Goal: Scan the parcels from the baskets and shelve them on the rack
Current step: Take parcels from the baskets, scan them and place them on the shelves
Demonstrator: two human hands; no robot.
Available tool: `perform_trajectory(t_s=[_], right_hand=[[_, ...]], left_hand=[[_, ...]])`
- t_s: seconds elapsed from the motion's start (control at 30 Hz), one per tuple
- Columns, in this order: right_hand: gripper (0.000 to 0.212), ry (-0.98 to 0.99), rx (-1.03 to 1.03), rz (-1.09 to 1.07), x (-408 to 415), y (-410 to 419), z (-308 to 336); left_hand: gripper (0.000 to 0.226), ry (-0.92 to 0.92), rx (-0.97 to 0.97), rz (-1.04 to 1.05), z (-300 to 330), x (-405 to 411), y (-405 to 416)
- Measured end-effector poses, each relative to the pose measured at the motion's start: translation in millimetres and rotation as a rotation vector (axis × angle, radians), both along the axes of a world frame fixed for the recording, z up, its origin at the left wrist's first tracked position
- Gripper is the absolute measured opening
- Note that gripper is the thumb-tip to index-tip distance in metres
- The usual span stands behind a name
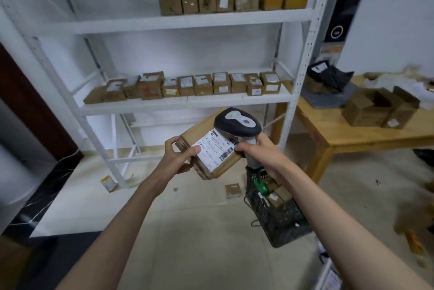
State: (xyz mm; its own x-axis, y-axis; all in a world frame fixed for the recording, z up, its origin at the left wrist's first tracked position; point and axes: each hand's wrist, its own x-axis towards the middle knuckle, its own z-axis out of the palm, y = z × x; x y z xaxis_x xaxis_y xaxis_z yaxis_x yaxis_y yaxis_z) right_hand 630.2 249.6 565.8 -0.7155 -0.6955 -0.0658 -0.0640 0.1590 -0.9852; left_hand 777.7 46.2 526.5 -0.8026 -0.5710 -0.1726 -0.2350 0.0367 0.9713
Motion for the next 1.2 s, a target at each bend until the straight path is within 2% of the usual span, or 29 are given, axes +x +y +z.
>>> perform_trajectory(t_s=[0.3,0.47,0.73,0.83,1.2], right_hand=[[0.030,0.157,-0.132,0.020,-21.4,11.5,39.3],[0.024,0.393,-0.026,0.080,-24.1,20.6,52.3],[0.053,0.722,0.041,0.224,-10.0,15.2,62.4],[0.057,0.749,0.039,0.213,-9.9,13.8,64.6],[0.043,0.750,0.001,0.236,-16.5,16.7,76.2]], left_hand=[[0.094,0.182,-0.067,0.256,39.1,-7.9,-9.9],[0.100,0.251,-0.173,0.363,63.6,-9.2,-27.0],[0.105,0.264,-0.314,0.445,89.5,-3.3,-41.6],[0.105,0.284,-0.369,0.466,94.7,-0.3,-40.4],[0.105,0.319,-0.435,0.502,102.3,12.2,-32.4]])
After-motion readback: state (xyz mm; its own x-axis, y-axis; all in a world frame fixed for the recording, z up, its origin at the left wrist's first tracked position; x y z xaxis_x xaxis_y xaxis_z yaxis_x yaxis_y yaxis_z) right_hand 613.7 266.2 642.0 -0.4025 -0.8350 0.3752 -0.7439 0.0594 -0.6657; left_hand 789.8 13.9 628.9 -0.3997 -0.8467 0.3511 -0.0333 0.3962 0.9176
